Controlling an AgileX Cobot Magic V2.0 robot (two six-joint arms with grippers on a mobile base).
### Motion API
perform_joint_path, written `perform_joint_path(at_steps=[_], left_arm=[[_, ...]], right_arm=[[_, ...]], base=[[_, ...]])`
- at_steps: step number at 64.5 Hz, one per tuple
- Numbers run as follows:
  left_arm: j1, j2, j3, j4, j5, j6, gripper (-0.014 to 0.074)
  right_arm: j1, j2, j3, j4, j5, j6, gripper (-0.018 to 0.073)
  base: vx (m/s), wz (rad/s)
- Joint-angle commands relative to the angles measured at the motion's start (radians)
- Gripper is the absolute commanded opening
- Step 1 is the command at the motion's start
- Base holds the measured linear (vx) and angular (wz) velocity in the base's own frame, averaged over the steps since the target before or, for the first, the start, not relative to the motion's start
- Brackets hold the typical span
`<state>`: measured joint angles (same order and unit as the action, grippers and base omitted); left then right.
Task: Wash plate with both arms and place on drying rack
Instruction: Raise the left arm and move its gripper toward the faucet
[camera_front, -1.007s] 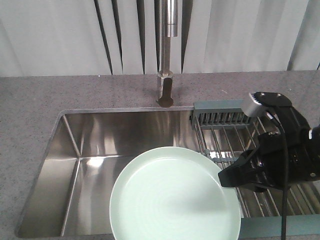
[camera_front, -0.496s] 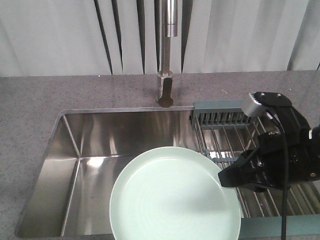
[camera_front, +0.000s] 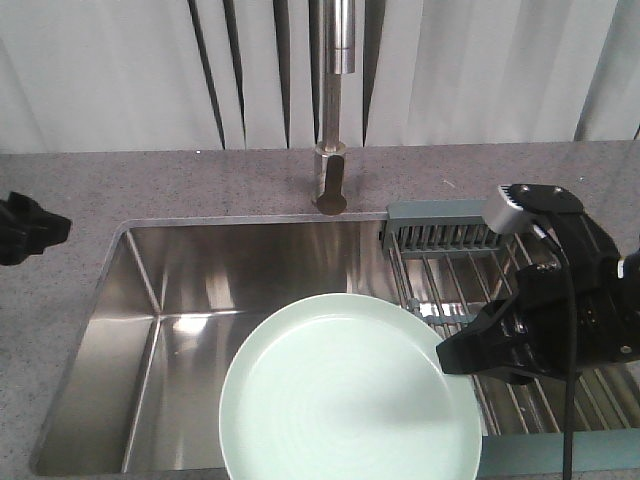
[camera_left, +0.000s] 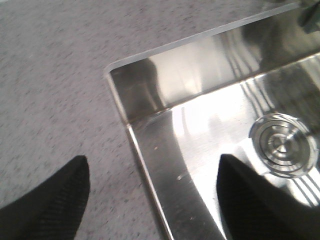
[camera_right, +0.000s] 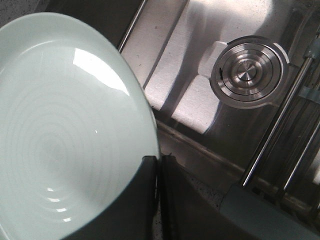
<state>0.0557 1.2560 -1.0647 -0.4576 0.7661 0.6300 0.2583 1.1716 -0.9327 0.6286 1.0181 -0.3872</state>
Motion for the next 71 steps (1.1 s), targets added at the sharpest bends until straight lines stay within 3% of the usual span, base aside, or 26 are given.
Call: perform_joint_path(at_steps=[1,11,45,71], left_arm=[[-0.004,0.034,-0.070,-0.202,-0.016,0.194,0.0516],[-0.040,0.123,-0.135,-0.321,0.015,0.328,0.0512],[-0.283,0.470,-0.469,-0.323,0.074,0.553,0.0512],[-0.334,0.726,-0.754,-0.453,0.096,0.667,0.0512]], right_arm=[[-0.003,-0.021,-0.026,0.041,-0.028,-0.010,-0.0004],[-0.003,-0.021,-0.026,0.041,-0.028,-0.010,-0.0004],[-0.003,-0.021,-0.026,0.041,-0.028,-0.010,-0.0004],[-0.003,-0.021,-0.026,0.041,-0.028,-0.010,-0.0004]], base=[[0.00,0.00],[0.00,0.00],[0.00,0.00],[0.00,0.00]])
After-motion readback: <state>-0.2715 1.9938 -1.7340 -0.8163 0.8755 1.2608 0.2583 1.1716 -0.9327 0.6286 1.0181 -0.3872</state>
